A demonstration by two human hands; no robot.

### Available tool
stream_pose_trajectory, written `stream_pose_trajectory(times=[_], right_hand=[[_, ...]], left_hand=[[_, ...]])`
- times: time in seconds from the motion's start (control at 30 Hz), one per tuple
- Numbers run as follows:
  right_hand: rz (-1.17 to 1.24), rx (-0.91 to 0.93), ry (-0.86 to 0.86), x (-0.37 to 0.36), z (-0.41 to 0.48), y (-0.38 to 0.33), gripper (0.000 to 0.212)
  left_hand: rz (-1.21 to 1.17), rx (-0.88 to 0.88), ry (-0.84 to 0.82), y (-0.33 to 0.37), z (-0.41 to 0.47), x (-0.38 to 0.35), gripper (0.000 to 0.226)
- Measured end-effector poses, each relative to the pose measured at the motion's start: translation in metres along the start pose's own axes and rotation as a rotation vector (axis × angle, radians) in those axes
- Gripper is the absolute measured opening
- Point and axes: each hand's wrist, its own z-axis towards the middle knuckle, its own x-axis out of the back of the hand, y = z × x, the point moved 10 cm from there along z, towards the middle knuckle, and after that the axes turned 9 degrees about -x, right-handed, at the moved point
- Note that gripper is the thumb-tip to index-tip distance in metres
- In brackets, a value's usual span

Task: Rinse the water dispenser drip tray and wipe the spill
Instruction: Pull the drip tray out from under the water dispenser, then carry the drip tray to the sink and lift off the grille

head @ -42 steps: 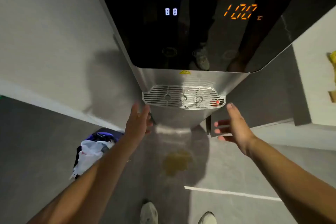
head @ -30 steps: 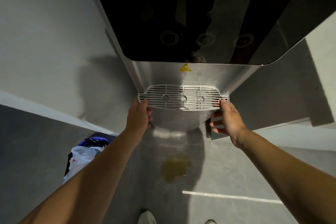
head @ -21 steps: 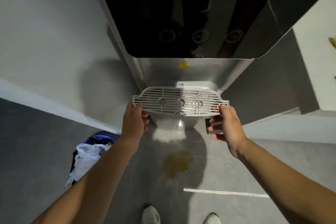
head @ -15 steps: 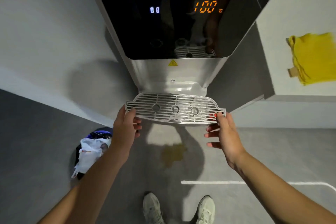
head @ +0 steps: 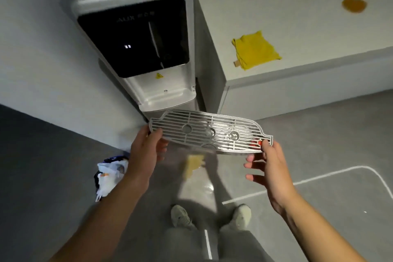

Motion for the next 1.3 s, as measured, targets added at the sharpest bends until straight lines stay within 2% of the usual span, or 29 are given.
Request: stream_pose_trajectory(times=[0.23, 0.3, 0.4, 0.63, 0.8, 0.93, 1.03, 1.17, 1.3], right_hand=[[0.109, 0.041, 0.115, 0.126, -0.043, -0.009, 0.018], [0.139, 0.055, 0.143, 0.163, -0.047, -0.014, 0.016], [0.161, 0.071, 0.185, 0.220, -0.049, -0.020, 0.024], [0.213, 0.045, 0.316, 0.344, -0.038, -0.029, 0.028], [0.268, 0.019, 0.406, 0.424, -0.016, -0.039, 0.026], [0.309, -0.028, 0.496, 0.481, 0.012, -0.062, 0.028], [0.333, -0.024, 0.546, 0.521, 0.035, -0.092, 0.025], [0.347, -0.019, 0.578, 0.570, 0.068, -0.139, 0.026], [0.367, -0.032, 0.599, 0.628, 0.109, -0.180, 0.031]], left_hand=[[-0.007, -0.058, -0.135, 0.041, -0.063, -0.107, 0.027], [-0.038, -0.022, -0.182, 0.044, -0.076, -0.148, 0.022], [-0.085, 0.019, -0.238, 0.046, -0.087, -0.207, 0.016], [-0.019, -0.003, -0.415, 0.065, -0.096, -0.346, 0.028], [0.025, 0.009, -0.478, 0.069, -0.082, -0.452, 0.020], [0.031, -0.046, -0.589, 0.088, -0.067, -0.541, 0.018], [0.055, -0.113, -0.636, 0.110, -0.045, -0.606, 0.019], [0.058, -0.112, -0.664, 0.139, -0.015, -0.690, 0.029], [0.059, -0.091, -0.653, 0.166, 0.008, -0.769, 0.017]])
